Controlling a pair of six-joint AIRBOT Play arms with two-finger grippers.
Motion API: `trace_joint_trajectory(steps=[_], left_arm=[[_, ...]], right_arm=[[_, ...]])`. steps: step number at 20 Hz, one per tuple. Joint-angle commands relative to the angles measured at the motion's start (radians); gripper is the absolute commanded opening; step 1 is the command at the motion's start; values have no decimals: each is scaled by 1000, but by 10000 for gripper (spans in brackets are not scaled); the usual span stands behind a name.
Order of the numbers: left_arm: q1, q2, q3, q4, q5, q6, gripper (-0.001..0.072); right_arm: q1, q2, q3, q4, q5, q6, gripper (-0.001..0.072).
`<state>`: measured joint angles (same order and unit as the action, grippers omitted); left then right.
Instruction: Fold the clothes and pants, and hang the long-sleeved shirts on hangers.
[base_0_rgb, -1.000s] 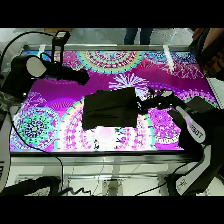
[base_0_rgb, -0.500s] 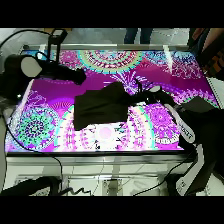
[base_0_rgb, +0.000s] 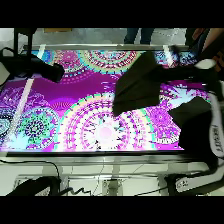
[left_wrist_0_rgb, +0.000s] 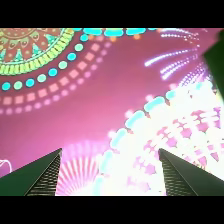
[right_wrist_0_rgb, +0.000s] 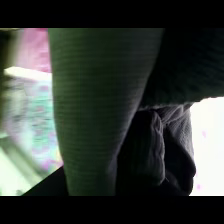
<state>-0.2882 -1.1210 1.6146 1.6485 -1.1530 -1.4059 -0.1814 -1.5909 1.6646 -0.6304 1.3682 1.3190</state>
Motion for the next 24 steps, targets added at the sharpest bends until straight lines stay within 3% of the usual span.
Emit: trace_joint_trajectory(steps=[1,8,12,15,17,23,24], left_arm=[[1,16,0,20,-4,0,692],[1,16,0,20,-3,0,692],[1,16,0,20,-3,0,692],[1,16,0,19,-3,0,692],[1,16,0,19,-3,0,693],[1,16,0,19,-4,0,693],[1,16,0,19,-4,0,693]], right_arm=[[-181,170,10,-256,129,156,36],[-671,395,10,-364,152,244,35],[-931,437,10,-611,239,307,36],[-1038,433,10,-906,342,318,35],[-1078,433,2,-1031,324,327,35],[-1092,410,-82,-1015,330,329,37],[-1092,410,-93,-997,329,330,63]])
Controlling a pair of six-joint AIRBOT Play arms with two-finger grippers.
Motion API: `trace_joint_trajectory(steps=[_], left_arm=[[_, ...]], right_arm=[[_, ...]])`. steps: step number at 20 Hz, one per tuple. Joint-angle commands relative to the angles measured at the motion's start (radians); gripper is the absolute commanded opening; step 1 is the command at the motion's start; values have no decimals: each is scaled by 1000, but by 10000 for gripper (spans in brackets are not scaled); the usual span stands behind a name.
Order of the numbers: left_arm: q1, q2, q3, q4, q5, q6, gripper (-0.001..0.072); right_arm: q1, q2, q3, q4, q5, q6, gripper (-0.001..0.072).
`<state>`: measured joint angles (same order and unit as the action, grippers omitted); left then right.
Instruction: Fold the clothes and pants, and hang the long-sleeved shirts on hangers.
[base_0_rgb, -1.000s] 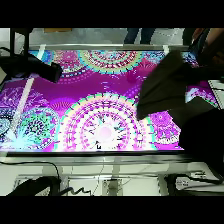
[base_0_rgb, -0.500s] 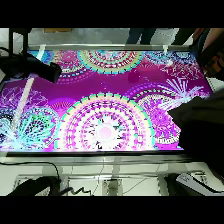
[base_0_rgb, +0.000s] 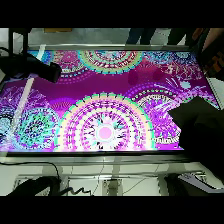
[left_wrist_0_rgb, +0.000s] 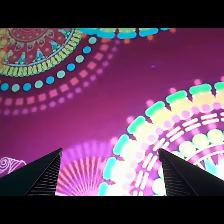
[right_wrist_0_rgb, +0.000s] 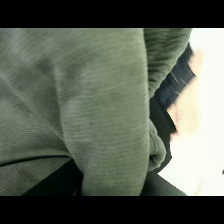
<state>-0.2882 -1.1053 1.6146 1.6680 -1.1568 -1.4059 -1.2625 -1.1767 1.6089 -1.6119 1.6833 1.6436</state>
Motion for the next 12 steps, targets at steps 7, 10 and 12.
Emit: trace_joint_trajectory(steps=[7,10,12], left_arm=[[1,1,0,0,0,0,693],[1,1,0,0,0,0,693],[1,1,0,0,0,0,693]], right_arm=[[-10,-2,-40,4,2,5,684],[-3,-2,-40,101,-4,7,529],[40,-2,-40,160,6,8,53]])
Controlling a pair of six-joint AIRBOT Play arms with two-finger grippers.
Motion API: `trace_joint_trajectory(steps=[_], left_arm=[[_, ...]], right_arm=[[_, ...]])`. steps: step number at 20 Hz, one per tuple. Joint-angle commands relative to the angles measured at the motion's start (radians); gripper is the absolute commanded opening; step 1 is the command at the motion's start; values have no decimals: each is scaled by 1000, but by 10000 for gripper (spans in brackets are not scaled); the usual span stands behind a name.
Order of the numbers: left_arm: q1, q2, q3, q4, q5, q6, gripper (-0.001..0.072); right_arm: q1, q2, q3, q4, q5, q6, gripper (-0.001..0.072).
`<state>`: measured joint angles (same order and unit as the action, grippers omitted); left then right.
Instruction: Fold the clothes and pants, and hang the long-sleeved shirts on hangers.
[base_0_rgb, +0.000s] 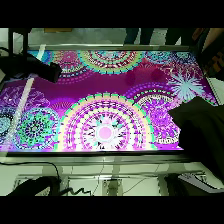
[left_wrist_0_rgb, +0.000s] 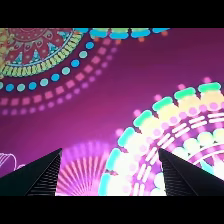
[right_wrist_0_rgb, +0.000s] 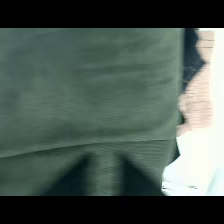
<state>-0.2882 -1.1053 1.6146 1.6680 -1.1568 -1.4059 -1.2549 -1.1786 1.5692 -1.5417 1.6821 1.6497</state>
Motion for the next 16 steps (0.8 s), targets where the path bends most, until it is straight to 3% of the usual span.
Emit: trace_joint_trajectory(steps=[1,5,10,11,14,16], left_arm=[[1,1,0,0,0,0,693],[1,1,0,0,0,0,693],[1,1,0,0,0,0,693],[1,1,0,0,0,0,693],[1,1,0,0,0,0,693],[1,1,0,0,0,0,693]], right_arm=[[68,0,-1,108,4,2,36],[332,0,-1,109,-50,-2,36],[822,0,-1,39,-220,-19,36],[916,0,-1,15,-256,-45,36],[1122,0,-1,-1,-286,-299,36],[1194,0,-1,-19,-287,-301,36]])
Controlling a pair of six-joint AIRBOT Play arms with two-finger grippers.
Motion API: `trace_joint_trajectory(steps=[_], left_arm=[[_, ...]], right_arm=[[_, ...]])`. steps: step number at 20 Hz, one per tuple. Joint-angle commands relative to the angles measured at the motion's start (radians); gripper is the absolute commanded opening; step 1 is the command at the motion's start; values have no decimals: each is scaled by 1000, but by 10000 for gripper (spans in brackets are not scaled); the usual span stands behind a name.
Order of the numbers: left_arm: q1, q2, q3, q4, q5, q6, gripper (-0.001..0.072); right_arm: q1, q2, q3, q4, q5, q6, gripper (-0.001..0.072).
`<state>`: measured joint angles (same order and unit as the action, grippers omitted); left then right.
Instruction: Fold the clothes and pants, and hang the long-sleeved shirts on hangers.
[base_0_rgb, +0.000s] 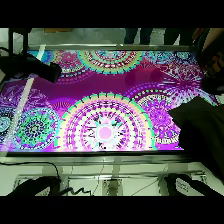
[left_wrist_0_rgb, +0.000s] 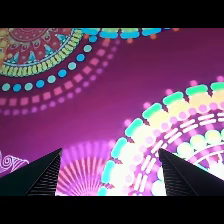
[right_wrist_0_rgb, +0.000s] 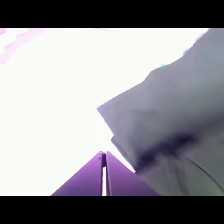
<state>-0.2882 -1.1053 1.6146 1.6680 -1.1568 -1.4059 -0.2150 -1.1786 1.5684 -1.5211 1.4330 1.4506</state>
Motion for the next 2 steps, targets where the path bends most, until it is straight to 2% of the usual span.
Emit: trace_joint_trajectory(steps=[1,2], left_arm=[[1,1,0,0,0,0,693],[1,1,0,0,0,0,693]], right_arm=[[166,0,0,-40,-38,-101,36],[168,0,0,-40,-38,-101,36]])
